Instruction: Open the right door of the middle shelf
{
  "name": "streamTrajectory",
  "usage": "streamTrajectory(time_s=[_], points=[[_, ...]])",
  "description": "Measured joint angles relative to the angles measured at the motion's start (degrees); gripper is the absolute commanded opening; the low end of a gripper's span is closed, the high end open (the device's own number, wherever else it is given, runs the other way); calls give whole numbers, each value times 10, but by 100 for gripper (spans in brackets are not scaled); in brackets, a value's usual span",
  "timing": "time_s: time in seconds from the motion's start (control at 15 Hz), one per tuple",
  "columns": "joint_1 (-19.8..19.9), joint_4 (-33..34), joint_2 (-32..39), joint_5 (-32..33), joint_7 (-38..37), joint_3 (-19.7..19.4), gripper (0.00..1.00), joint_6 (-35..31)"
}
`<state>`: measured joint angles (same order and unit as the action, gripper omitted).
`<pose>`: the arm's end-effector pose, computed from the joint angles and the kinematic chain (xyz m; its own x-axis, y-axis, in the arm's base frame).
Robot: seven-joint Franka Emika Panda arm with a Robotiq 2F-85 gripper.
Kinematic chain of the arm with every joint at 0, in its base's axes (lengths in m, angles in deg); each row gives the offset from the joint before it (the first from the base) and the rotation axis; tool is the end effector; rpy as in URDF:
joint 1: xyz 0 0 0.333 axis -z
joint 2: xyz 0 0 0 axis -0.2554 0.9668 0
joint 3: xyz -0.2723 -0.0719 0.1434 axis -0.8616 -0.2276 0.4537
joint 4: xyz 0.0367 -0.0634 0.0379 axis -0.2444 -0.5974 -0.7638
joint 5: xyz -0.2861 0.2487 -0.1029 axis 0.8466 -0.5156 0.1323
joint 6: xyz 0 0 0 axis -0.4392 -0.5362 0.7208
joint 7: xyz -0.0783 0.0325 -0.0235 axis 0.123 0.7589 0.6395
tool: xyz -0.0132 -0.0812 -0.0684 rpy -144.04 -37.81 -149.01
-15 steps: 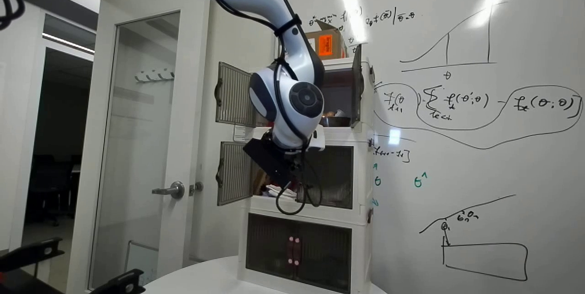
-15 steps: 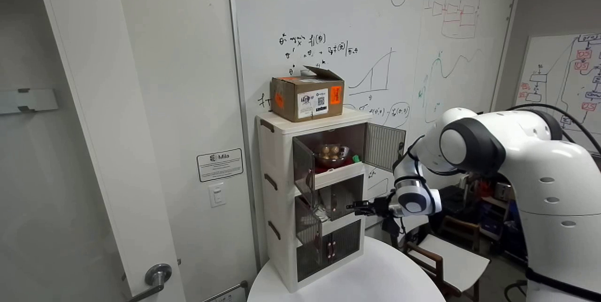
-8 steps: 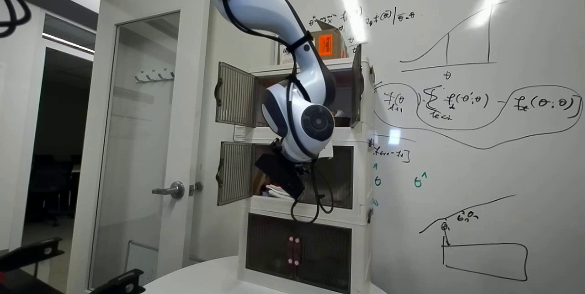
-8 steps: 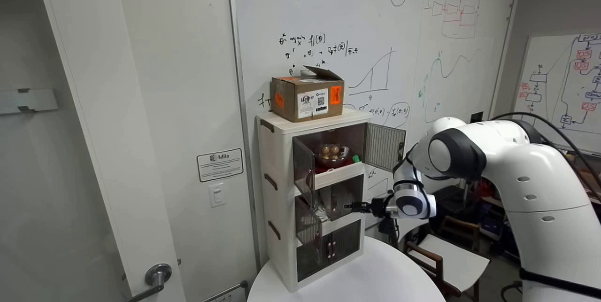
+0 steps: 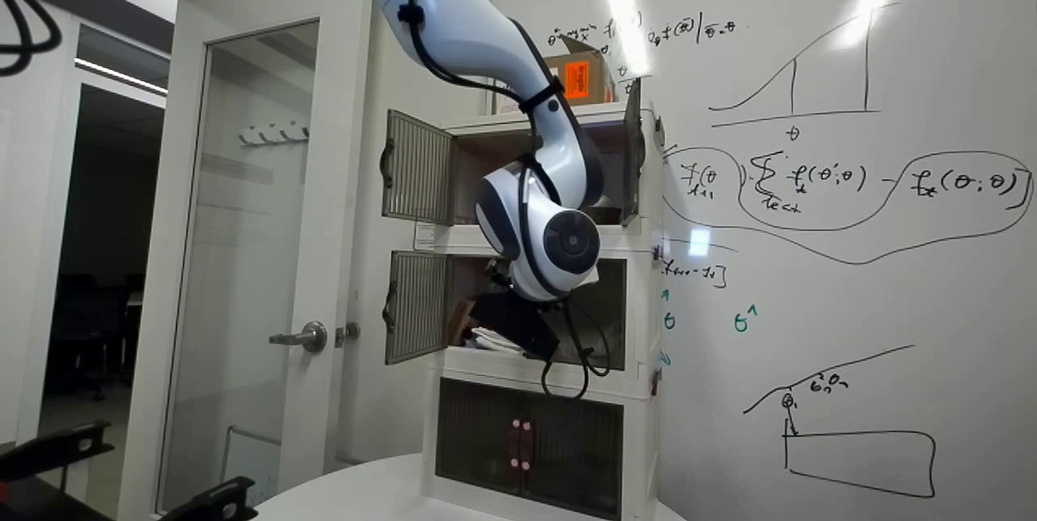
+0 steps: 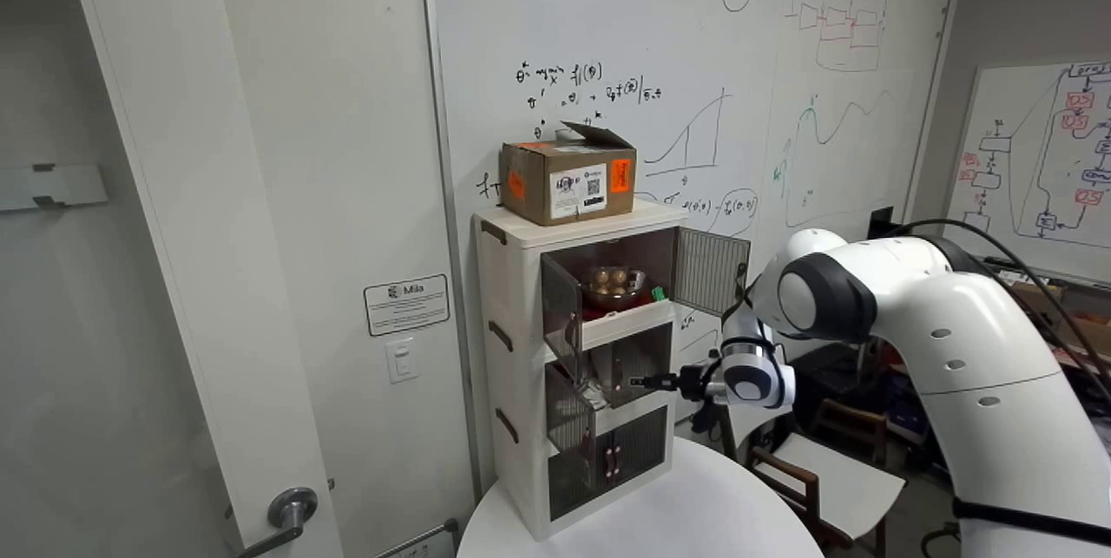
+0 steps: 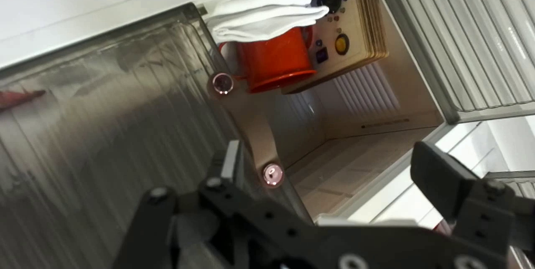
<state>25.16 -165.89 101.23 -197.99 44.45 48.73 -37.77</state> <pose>0.6034 -0.1667 0.1570 0.4629 -0.2568 0.8484 0.4218 -0.7780 -0.4657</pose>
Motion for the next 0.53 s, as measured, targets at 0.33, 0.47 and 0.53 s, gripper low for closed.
streamTrajectory(time_s=[0.33,0.47,0.53], points=[[-3,34,35,-29,64,4,100,15],[-4,48,50,-29,75,4,100,20],[-4,55,57,-29,80,5,100,22]])
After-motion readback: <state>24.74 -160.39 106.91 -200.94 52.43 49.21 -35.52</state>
